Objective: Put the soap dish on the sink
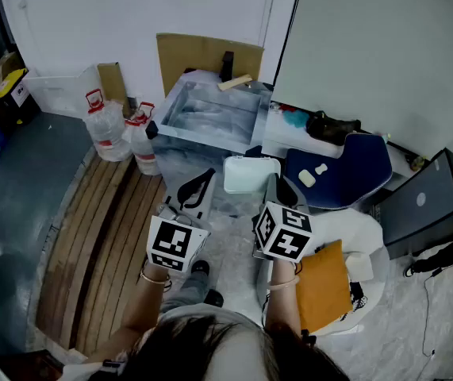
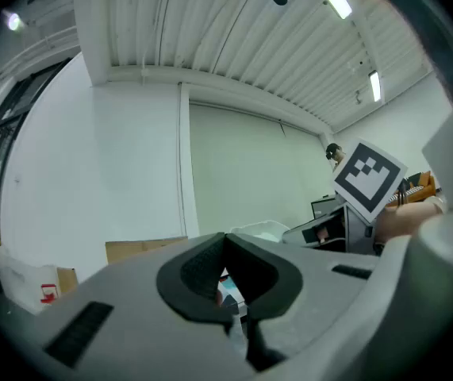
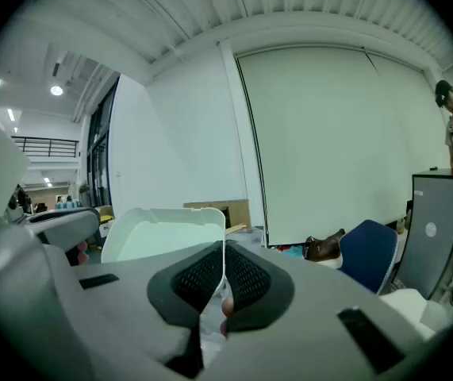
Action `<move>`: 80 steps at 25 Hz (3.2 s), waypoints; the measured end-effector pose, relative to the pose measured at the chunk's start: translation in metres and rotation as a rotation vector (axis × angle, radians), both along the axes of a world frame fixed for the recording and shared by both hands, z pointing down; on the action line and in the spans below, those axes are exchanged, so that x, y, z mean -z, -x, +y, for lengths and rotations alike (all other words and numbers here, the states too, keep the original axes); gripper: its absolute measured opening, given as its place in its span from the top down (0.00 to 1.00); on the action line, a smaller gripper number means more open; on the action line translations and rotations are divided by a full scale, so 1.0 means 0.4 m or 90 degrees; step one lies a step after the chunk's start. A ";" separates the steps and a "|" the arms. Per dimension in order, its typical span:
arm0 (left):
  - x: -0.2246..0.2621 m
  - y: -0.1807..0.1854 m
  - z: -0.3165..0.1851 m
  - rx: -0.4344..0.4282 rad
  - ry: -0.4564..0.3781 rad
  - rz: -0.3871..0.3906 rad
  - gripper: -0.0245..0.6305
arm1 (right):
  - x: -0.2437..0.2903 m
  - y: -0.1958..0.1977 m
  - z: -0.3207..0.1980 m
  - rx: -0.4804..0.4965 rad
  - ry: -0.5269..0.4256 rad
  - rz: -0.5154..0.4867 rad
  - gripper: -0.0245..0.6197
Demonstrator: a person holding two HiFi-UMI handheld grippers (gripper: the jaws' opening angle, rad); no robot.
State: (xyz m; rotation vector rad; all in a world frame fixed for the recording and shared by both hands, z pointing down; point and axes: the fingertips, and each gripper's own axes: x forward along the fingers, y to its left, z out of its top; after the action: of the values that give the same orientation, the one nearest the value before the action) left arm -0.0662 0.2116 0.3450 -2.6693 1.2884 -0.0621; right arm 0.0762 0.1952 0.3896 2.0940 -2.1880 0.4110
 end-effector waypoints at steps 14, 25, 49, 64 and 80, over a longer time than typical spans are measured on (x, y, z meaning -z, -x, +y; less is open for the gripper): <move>0.000 0.017 -0.193 -0.009 0.015 0.014 0.96 | 0.015 0.009 -0.190 -0.006 -0.006 -0.006 0.92; -0.010 0.079 -0.334 -0.023 0.026 0.013 0.96 | 0.013 0.063 -0.321 -0.020 0.006 0.006 0.92; -0.051 0.038 -0.574 -0.060 0.046 0.027 0.96 | -0.021 0.023 -0.537 -0.062 0.018 0.007 0.92; -0.071 -0.061 -0.756 -0.054 0.052 0.024 0.96 | -0.060 -0.053 -0.727 -0.043 0.036 0.003 0.92; -0.098 -0.193 -0.931 -0.045 0.078 0.025 0.96 | -0.110 -0.182 -0.913 -0.034 0.068 0.007 0.92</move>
State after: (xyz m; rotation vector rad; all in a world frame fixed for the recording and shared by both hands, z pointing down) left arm 0.0112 -0.1608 0.3843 -2.8301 1.2383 -0.0819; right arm 0.1490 -0.1698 0.4337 2.0967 -2.0597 0.5086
